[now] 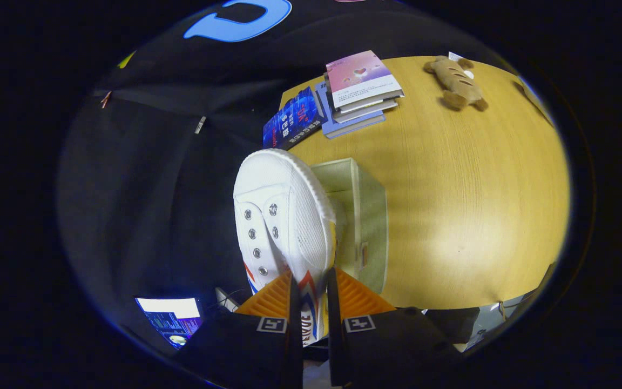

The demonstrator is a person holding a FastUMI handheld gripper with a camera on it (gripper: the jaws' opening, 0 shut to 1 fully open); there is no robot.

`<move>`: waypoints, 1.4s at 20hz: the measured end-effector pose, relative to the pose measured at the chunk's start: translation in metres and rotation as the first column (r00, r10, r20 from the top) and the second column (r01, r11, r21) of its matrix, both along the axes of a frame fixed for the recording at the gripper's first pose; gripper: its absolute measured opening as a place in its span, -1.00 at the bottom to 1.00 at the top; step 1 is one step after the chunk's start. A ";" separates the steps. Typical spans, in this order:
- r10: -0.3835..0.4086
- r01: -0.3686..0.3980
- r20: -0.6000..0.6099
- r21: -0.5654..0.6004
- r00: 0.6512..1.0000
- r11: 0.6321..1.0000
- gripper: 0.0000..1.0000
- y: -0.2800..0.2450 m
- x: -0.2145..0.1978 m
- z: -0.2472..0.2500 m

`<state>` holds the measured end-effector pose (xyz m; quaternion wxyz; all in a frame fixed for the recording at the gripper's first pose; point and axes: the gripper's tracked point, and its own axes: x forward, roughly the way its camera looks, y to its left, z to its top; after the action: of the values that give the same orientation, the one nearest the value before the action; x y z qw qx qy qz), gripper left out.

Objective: Open the storage box then place both shoes into the box .Put the left shoe in first, then the right shoe, with the right side of both shoes facing outward in a uniform manner.

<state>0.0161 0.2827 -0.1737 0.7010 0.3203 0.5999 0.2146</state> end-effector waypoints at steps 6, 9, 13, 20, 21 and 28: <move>-0.011 0.011 -0.015 -0.026 1.000 1.000 -0.28 0.021 0.007 -0.015; -0.052 0.052 -0.011 0.018 0.999 0.998 0.39 0.020 0.019 -0.004; -0.058 0.058 -0.004 -0.014 0.998 0.998 0.97 0.009 0.020 -0.012; -0.110 0.110 0.035 -0.009 0.993 0.994 0.97 -0.013 0.027 -0.009; -0.132 0.133 0.055 -0.010 0.990 0.991 0.97 -0.020 0.031 -0.006; -0.288 0.333 0.270 -0.138 0.919 0.933 0.98 -0.125 0.067 -0.006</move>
<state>0.0832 0.1579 -0.1801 0.8210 0.3176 0.4671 0.0828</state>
